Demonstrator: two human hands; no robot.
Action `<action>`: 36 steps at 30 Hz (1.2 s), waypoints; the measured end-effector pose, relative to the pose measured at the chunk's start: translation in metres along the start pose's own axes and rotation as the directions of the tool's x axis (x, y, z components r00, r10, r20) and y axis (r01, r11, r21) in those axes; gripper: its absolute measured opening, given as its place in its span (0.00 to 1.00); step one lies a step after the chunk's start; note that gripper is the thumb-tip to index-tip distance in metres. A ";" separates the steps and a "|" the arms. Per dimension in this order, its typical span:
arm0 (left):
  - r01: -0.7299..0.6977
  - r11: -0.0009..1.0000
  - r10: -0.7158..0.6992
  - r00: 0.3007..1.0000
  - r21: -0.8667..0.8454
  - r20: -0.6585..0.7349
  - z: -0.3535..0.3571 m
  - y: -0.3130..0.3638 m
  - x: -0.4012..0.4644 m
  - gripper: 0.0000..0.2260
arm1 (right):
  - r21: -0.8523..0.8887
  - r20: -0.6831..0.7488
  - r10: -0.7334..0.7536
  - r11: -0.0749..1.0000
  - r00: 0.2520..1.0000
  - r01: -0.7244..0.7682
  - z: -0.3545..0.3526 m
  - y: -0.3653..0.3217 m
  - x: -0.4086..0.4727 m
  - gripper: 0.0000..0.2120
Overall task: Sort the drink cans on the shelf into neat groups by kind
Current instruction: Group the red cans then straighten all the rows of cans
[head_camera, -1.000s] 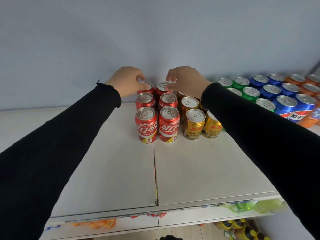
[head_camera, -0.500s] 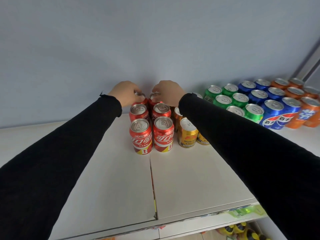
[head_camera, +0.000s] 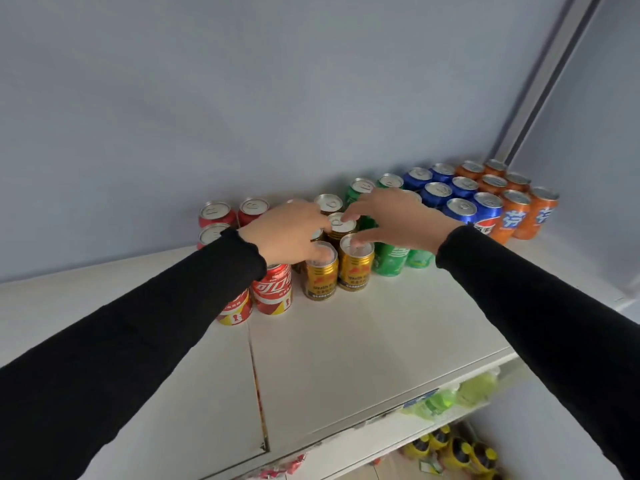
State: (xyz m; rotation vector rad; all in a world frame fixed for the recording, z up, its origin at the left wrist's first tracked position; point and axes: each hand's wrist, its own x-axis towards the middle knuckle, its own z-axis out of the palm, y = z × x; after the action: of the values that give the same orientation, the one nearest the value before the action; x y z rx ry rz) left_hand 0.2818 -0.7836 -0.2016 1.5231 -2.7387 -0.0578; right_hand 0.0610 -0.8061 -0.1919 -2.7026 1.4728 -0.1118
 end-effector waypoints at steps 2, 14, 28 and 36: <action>-0.004 0.999 0.002 0.999 0.038 0.048 0.005 0.007 0.003 0.22 | -0.071 0.030 -0.022 0.997 0.999 0.024 0.005 0.000 -0.008 0.23; 0.023 0.999 -0.025 0.994 0.027 0.104 0.011 0.017 -0.001 0.22 | -0.079 0.139 -0.009 0.997 0.990 0.021 0.021 -0.008 -0.010 0.28; 0.227 0.974 -0.226 0.972 -0.002 0.070 -0.018 -0.022 0.036 0.20 | 0.017 0.009 0.120 0.993 0.993 -0.120 0.011 -0.001 0.044 0.21; 0.224 0.975 -0.222 0.968 0.002 0.119 0.004 -0.022 0.044 0.19 | -0.026 0.115 0.074 0.997 0.991 -0.071 0.025 0.001 0.061 0.21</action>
State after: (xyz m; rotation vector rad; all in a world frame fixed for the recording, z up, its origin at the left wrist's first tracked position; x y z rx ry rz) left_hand 0.2773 -0.8329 -0.2071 1.8768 -2.6319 -0.1708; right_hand 0.0951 -0.8577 -0.2146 -2.6191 1.5447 0.0641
